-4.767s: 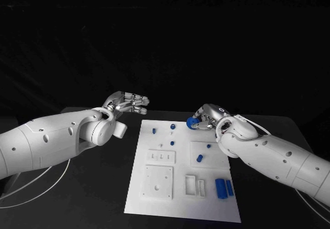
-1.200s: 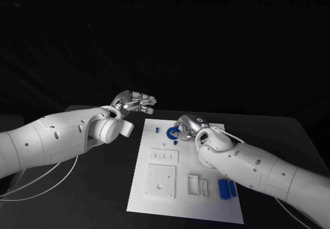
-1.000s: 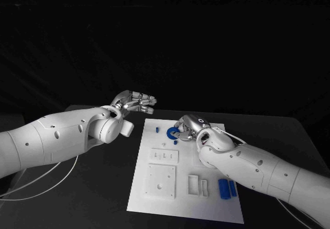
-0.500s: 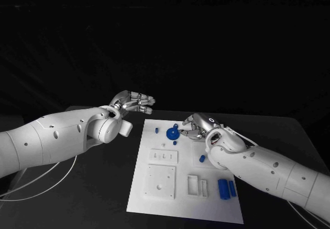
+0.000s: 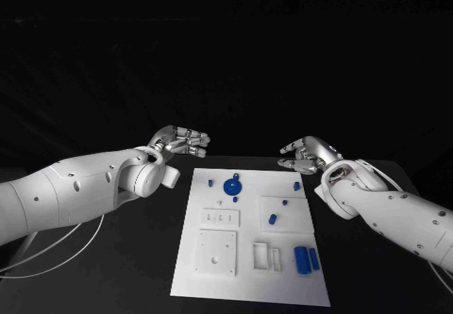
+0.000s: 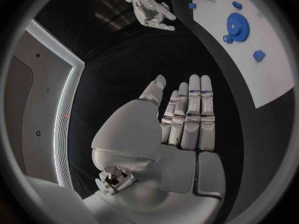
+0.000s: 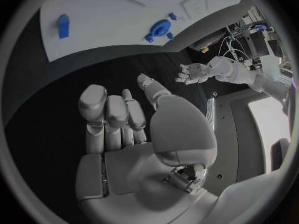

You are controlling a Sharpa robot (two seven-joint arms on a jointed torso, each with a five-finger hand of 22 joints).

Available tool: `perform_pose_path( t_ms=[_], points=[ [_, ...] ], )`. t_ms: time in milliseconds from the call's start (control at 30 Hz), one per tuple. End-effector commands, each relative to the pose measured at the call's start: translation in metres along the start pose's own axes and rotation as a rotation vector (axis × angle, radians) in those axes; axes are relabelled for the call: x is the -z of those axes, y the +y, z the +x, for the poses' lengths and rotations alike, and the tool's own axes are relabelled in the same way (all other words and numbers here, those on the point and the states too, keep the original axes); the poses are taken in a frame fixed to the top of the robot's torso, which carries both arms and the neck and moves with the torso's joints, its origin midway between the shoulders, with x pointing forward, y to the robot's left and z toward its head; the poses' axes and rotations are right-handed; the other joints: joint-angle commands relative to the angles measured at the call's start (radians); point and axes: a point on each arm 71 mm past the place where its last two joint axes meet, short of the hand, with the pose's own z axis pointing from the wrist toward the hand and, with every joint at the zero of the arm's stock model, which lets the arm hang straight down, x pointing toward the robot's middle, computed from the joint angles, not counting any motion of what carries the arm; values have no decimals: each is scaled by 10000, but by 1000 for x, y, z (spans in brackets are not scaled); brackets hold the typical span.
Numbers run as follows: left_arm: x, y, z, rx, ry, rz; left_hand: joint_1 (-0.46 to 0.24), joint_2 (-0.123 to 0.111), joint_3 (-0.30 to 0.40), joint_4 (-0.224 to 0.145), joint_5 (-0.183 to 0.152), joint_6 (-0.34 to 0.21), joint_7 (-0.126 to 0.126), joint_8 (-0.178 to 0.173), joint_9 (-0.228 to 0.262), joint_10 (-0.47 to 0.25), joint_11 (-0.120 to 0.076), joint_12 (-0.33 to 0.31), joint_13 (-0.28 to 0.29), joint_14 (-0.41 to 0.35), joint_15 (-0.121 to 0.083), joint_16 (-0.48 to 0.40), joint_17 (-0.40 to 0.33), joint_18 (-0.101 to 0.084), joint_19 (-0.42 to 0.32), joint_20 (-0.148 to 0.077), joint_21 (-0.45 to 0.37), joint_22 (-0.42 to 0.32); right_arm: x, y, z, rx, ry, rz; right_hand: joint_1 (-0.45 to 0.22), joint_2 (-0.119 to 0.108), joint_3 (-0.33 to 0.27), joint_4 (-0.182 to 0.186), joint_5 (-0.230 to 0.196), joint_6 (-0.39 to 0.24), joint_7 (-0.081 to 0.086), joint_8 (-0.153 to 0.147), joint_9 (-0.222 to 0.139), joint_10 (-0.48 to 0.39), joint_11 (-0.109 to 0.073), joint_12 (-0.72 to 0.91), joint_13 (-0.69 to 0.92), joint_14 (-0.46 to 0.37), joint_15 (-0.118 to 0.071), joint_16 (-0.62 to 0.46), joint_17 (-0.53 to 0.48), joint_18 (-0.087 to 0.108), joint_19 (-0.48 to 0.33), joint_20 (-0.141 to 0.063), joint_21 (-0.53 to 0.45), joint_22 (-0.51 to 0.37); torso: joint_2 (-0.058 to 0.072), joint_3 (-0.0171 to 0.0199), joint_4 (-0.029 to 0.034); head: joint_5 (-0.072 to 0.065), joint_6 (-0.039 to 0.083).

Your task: Assemble the parts on the task board

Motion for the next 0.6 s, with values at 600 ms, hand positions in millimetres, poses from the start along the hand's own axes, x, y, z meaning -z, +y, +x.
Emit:
perform_pose_path(
  t_ms=[600],
  points=[
    [6, 9, 1, 78, 326, 51, 100, -405, 286, -165, -250, -26, 118, -20, 6, -707, 206, -46, 17, 56, 68, 21, 11, -82, -51, -15, 230, 103, 29, -83, 2, 77, 1043, 39, 132, 355, -467, -936, -161, -110, 81, -36, -3, -49, 74, -39, 1193, 1, 108, -12, 60, -30, 559, 89, 18, 777, -73, 208, -179, -97, 64]
  ],
)
